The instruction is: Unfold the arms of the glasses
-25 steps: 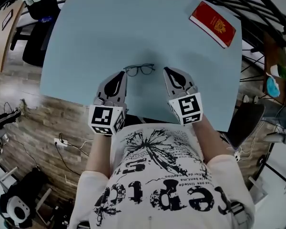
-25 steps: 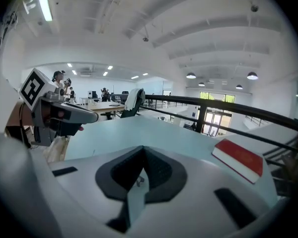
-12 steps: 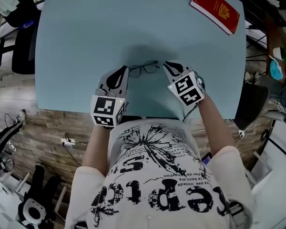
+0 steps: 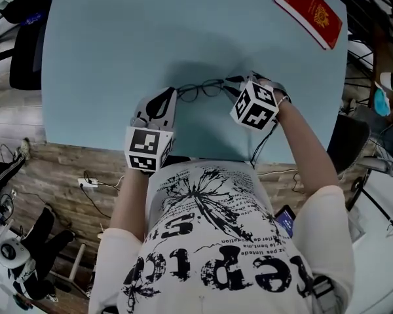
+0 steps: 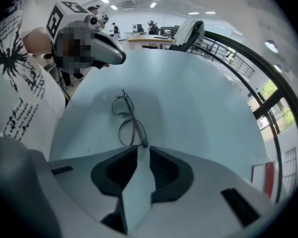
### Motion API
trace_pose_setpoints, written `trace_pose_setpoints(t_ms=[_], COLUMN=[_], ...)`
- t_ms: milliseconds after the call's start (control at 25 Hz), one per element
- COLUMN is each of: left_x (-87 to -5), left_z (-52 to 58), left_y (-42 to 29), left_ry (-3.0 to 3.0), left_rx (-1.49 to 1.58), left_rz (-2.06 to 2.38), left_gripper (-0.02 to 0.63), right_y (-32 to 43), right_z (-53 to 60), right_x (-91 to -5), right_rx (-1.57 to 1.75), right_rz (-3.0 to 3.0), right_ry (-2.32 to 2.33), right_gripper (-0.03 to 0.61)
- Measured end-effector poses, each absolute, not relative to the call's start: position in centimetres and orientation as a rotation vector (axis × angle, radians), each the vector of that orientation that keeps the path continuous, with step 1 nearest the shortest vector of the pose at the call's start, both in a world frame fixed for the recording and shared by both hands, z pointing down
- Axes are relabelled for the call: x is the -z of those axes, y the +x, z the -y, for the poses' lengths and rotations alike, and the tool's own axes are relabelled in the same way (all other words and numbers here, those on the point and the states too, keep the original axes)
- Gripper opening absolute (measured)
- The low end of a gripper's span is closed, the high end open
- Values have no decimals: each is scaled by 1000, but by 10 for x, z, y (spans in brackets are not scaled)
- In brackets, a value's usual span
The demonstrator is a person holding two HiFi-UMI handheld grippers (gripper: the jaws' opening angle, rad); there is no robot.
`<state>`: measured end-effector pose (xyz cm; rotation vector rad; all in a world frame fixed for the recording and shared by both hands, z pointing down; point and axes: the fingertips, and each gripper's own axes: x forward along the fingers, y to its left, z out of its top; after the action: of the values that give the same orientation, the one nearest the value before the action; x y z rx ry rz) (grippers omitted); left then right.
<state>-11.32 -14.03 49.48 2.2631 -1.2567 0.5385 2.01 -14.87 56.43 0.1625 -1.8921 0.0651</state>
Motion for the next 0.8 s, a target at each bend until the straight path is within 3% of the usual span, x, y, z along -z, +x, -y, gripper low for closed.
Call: trace_pose_setpoints(t_ms=[280,440,560,800], left_x=[-504,-512,-517,-528], left_z=[135,130,131,132], left_y=[-113,-112,-109,-82], left_ry=[2250,2252,2266,2454], left_rx=[-557,-593,-625,-897], left_rz=[1222,1163,1124,898], left_gripper=[19,20,20,24], right_y=[10,4,2,4], right_z=[148,142,139,127], right_x=[-572,-578,-579,-578], right_rx=[29,62,43,-7], right_rz=[1817,1785,1792,1827], right_ry=[-23,-95,-111,-88], right_gripper=[95,44,39,38])
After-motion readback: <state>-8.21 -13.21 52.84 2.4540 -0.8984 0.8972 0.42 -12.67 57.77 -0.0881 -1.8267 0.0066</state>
